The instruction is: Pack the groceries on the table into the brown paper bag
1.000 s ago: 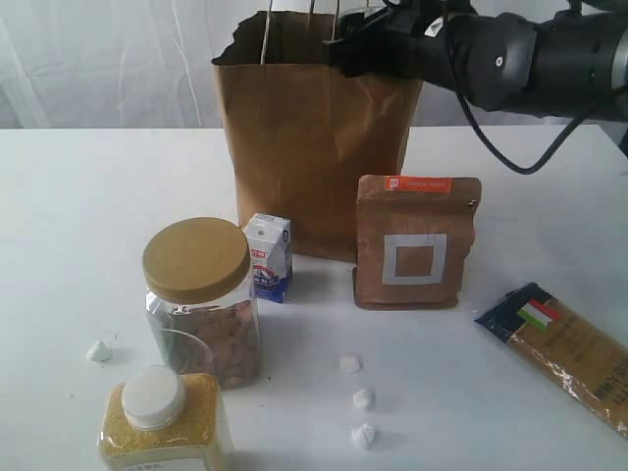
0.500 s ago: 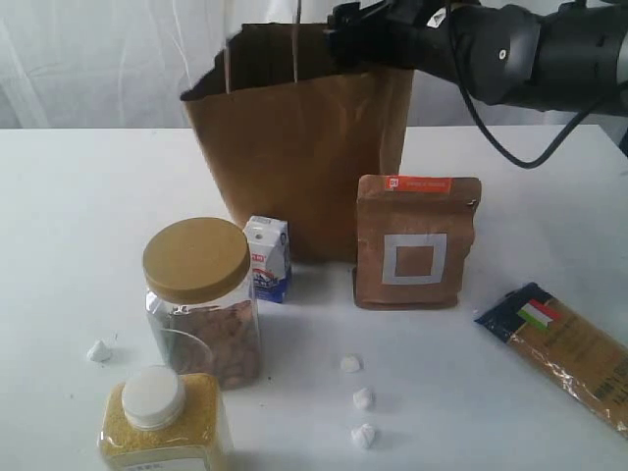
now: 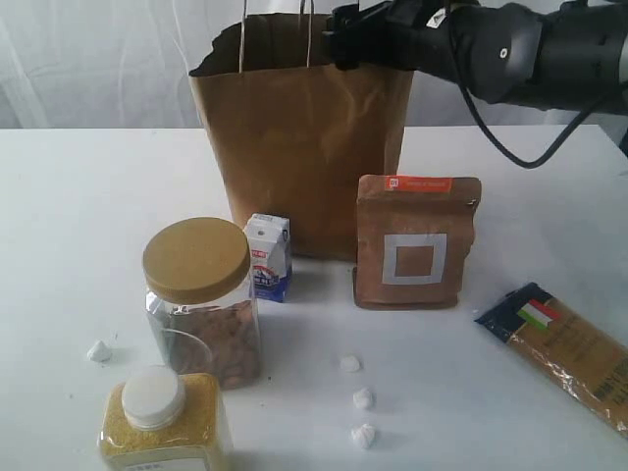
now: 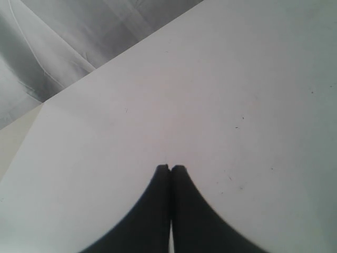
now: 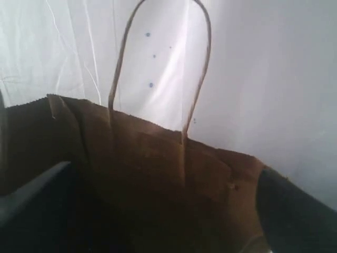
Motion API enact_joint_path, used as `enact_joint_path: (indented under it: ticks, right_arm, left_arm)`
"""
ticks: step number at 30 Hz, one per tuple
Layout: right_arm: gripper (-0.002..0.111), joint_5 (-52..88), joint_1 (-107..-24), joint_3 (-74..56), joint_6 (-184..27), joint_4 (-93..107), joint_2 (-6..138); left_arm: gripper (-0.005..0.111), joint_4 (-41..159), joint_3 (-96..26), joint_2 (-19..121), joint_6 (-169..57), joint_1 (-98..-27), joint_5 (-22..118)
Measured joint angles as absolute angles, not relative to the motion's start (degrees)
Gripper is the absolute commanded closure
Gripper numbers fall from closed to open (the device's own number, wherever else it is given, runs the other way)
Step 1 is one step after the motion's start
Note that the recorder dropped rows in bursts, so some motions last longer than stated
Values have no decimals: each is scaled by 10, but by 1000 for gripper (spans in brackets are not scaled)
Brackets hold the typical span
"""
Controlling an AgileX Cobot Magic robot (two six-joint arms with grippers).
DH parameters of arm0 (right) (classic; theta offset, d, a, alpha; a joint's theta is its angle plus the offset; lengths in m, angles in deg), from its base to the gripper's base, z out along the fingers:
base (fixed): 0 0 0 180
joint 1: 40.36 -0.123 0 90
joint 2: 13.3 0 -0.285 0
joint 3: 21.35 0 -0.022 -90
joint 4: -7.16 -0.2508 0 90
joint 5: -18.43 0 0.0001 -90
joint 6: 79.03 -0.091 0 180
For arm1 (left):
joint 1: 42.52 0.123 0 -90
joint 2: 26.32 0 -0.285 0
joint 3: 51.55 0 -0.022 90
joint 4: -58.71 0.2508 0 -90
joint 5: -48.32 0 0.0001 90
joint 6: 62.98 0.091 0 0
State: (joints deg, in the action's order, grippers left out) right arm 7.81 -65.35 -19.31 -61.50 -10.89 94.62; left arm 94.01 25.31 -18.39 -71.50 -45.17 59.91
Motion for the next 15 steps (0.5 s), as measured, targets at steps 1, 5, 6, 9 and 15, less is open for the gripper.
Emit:
enact_joint_path:
  ticks: [1, 5, 6, 9, 15]
  right_arm:
    - [23, 78, -653, -193, -615, -109, 943]
    - [23, 78, -653, -193, -615, -109, 915]
    - [23, 78, -653, -193, -615, -109, 906]
    - [23, 83, -653, -193, -615, -109, 877]
    - [23, 139, -653, -193, -550, -106, 801]
  left_arm:
    - [107, 940, 253, -184, -715, -452, 599]
    - [107, 940, 253, -184, -715, -452, 599]
    - [107, 940, 253, -184, -715, -452, 599]
    - [107, 940, 253, -184, -715, -452, 599]
    - [107, 940, 253, -184, -715, -452, 599]
